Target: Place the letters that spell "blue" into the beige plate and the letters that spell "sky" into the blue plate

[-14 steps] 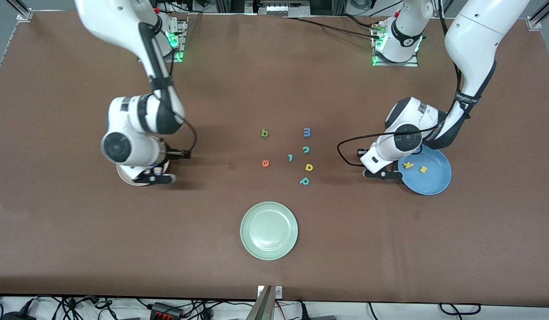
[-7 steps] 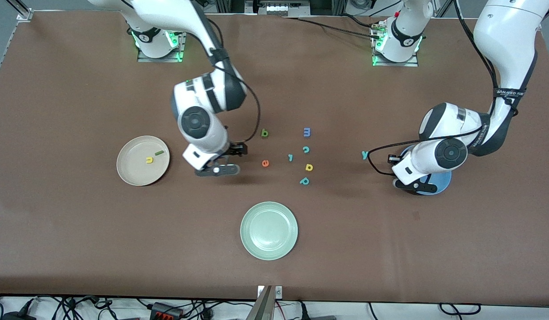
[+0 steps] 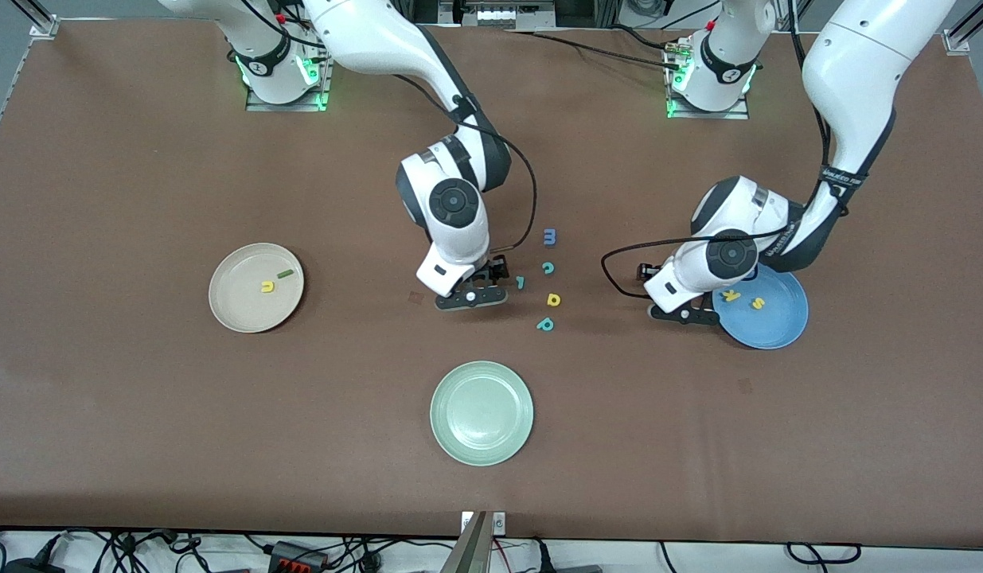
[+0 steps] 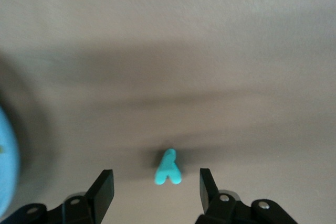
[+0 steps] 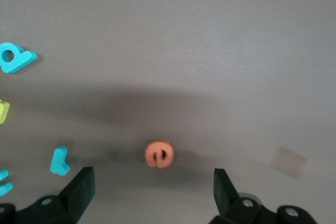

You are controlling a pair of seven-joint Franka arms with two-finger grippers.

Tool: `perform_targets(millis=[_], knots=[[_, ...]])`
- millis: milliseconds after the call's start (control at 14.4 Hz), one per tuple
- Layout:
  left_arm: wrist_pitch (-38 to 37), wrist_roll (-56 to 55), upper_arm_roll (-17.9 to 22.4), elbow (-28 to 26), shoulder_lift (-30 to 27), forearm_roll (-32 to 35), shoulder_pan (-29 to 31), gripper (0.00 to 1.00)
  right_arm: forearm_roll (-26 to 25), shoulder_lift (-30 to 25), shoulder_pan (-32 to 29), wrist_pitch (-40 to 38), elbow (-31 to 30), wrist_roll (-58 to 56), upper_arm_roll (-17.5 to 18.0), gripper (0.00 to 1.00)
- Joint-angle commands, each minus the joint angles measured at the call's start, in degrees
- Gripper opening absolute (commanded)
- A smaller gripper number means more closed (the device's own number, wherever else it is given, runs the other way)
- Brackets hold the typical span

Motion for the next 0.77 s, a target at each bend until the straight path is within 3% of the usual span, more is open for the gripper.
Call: perform_targets(millis=[0, 70, 209, 348, 557, 697], knots=[[3.3, -1.3, -0.5, -3.3, -1.0, 1.1, 1.0, 0.67, 1.0, 2.5, -0.4, 1.2, 1.7, 0.4, 0.3, 0.82], [3.5, -1.3, -0.4, -3.7, -1.0, 1.3, 0.8, 0.61, 1.0, 2.7, -0.6, 1.2, 1.7, 0.4, 0.4, 0.67], [3.6, -1.3, -0.4, -3.8, -0.5, 2.6, 0.8, 0.54, 1.1, 3.5, -0.7, 1.3, 1.7, 0.3, 0.4, 0.66], [5.4, -1.3, -0.4, -4.6, -0.5, 2.9, 1.0, 0.45, 1.1, 4.3, -0.7, 2.0, 1.7, 0.6, 0.4, 0.59], [7.3, -1.2, -0.1, -4.5, 0.4, 3.0, 0.9, 0.44, 1.5, 4.3, -0.7, 2.3, 1.7, 0.5, 0.5, 0.52], [7.4, -1.2, 0.1, -4.6, 0.5, 3.0, 1.0, 0.36, 3.8, 4.1, -0.6, 2.1, 1.7, 0.4, 0.5, 0.52]])
